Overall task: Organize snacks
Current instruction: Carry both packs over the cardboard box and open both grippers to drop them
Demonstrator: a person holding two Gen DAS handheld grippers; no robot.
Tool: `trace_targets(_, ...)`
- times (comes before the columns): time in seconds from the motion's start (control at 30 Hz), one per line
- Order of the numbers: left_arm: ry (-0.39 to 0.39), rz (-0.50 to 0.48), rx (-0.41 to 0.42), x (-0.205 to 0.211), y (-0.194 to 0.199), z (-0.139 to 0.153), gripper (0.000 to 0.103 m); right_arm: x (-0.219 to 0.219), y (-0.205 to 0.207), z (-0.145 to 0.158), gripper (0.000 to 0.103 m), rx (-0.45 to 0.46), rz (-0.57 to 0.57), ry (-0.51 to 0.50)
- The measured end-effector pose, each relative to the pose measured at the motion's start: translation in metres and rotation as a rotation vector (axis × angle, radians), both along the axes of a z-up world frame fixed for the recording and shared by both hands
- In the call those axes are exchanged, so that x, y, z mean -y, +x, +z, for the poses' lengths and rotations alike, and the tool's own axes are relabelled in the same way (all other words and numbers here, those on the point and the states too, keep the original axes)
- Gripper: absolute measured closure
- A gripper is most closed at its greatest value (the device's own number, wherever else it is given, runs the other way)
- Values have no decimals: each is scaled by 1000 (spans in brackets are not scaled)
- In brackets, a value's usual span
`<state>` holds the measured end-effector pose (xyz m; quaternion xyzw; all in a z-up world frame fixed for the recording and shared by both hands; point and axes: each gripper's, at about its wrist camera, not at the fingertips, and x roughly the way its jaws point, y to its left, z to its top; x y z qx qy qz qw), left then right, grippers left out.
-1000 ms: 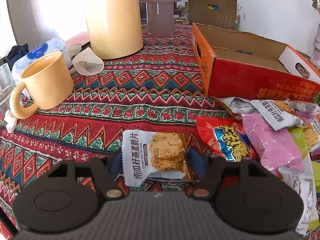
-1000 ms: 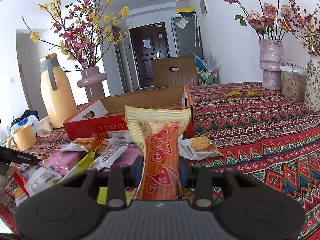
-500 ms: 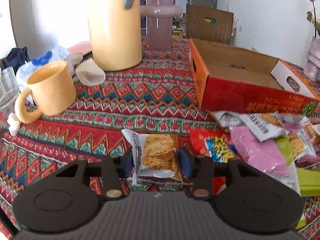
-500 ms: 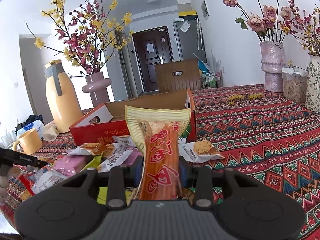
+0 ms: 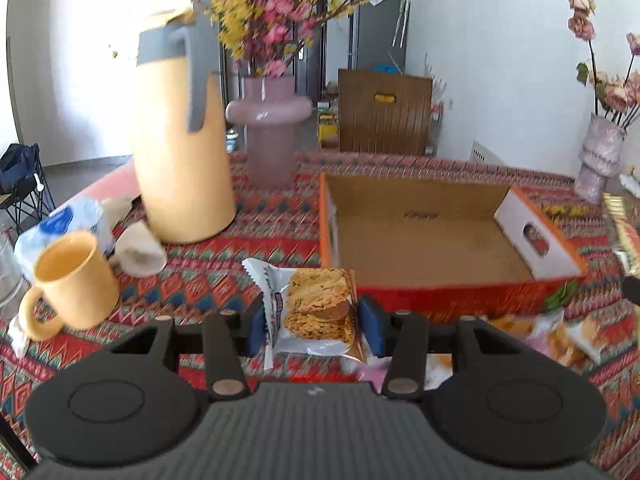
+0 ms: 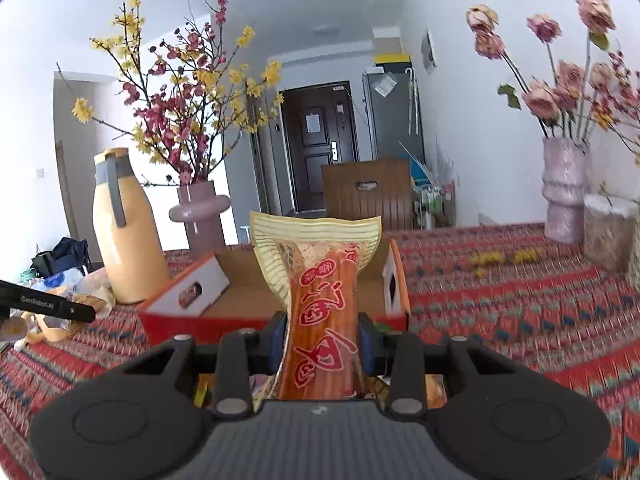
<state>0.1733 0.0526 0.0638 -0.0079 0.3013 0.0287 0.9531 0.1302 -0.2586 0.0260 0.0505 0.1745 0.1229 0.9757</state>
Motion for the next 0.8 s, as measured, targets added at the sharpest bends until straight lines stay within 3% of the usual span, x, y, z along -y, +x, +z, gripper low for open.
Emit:
trace_targets(0.17,13,3,29,22,26,16,55,-9,44,18,68,1,5,6)
trace_targets(0.43,56,20,5,52,82,24,55,-24,128,33,68,-64,-21,-18)
trace_targets(0.6,81,50,-38,59,117,10,55,-32,177,23,68,-132,-59,-44)
trace_targets(0.8,98,72,-77,55,142,-10,55,-27,198,-5,68,-144,-121,-36)
